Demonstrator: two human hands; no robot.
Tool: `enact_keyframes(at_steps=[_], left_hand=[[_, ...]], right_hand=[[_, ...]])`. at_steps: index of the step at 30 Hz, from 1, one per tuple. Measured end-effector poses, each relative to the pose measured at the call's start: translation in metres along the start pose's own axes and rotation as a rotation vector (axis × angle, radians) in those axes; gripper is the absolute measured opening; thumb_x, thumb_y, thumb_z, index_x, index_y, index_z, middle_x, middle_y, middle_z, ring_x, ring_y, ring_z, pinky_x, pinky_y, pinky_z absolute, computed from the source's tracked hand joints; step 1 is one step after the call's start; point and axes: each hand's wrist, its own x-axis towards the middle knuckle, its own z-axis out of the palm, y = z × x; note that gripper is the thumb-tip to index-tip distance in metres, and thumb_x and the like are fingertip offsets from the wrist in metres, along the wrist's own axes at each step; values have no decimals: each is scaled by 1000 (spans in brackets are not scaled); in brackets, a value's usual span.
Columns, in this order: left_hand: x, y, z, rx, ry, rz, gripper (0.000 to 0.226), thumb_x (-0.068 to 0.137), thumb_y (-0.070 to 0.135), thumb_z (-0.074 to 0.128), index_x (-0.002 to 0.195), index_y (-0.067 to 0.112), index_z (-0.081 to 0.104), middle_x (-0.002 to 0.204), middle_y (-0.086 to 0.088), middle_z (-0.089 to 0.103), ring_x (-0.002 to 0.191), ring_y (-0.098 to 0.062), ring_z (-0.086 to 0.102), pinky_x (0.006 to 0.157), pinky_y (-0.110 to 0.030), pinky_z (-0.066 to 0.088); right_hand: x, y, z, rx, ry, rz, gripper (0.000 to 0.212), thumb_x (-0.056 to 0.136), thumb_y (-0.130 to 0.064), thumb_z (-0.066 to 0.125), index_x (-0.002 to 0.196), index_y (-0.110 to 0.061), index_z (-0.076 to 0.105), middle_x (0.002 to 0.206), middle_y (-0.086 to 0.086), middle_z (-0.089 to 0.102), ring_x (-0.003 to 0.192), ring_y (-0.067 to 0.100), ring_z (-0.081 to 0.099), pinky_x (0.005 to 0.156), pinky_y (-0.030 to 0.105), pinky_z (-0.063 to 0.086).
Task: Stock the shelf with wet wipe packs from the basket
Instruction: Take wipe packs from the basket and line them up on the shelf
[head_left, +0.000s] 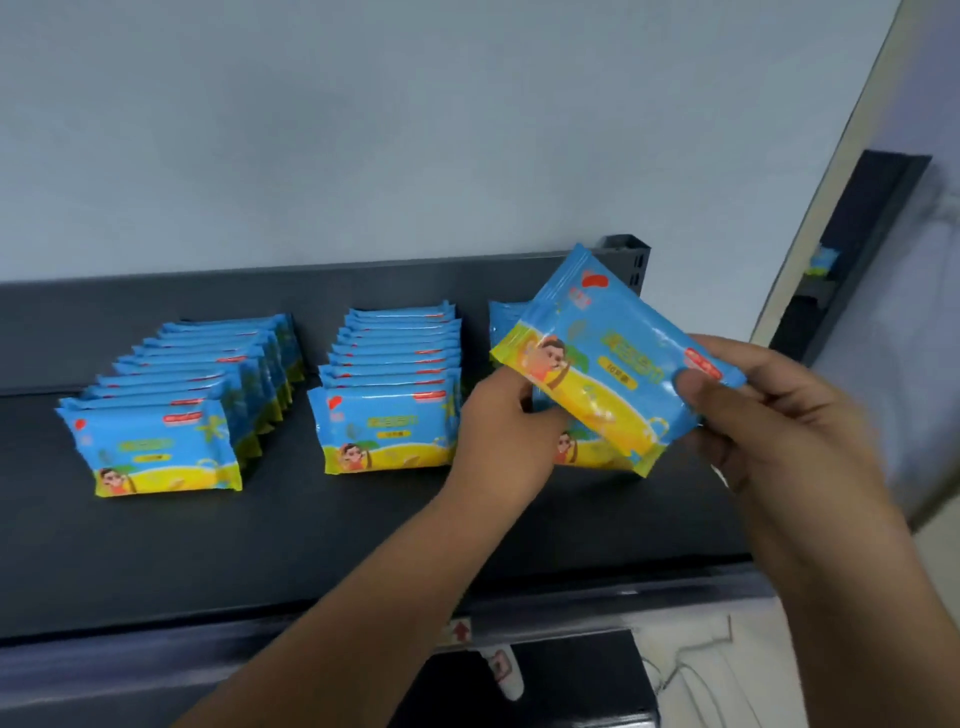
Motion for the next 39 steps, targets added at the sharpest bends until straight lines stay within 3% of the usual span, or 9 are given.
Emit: enact_keyframes(at_steps=[4,10,17,22,27,31,35,37,39], left_hand=[[23,-13,12,130,110,-13,16,90,9,69,97,23,68,91,5,70,87,-15,69,77,-41,60],[36,-28,18,211,182,-22,25,93,12,66,113,24,60,107,-1,66,100,-20,64,86,-46,57],[44,-30,19,266,245,12,26,88,14,74,106,23,56,105,-1,61,95,-19,62,82,-44,56],[43,-25,23,335,277,34,25,91,17,73,110,21,56,107,-2,56,91,-20,58,74,-37,50],[42,-20,27,335,286,12,31,89,17,72,111,21,50,109,0,53,92,-19,57,74,-37,49],[42,-20,25,293,267,9,37,87,16,77,113,18,52,111,1,53,88,-9,50,66,-21,39],[37,-20,22,301,270,39,42,88,7,73,125,18,53,120,3,52,100,-8,52,80,-21,43],[33,-23,21,324,248,17,45,89,4,70,128,18,51,122,5,51,102,-6,49,86,-21,43],[33,-28,22,317,210,-41,45,87,6,72,123,21,50,118,4,57,104,-11,57,90,-32,53]], right_hand=[[15,0,-14,-21,29,-26,20,89,-7,70,107,-14,77,105,14,77,99,32,75,88,42,61],[28,5,-13,-59,57,-27,20,91,-5,69,105,-18,77,102,14,77,97,33,75,87,42,62],[34,12,-7,-111,58,-20,22,90,-5,71,109,-15,76,98,17,76,95,30,76,92,51,59],[36,12,-4,-104,47,-23,22,90,-5,71,110,-14,75,96,10,78,94,26,77,81,38,63],[38,12,-3,-129,36,-48,22,90,-6,71,110,-14,75,97,8,79,93,25,77,86,44,62],[43,15,-5,-160,26,-67,23,90,-5,72,111,-13,75,95,10,79,92,26,77,89,49,61],[56,19,-11,-285,-20,-99,22,89,-4,74,107,-16,77,91,6,79,91,22,77,87,47,62],[65,25,-14,-374,-58,-107,23,89,-3,74,104,-20,78,89,2,79,88,19,76,82,39,63],[74,32,-16,-482,-122,-90,24,89,-4,75,98,-26,78,87,-6,79,85,13,76,75,27,63]])
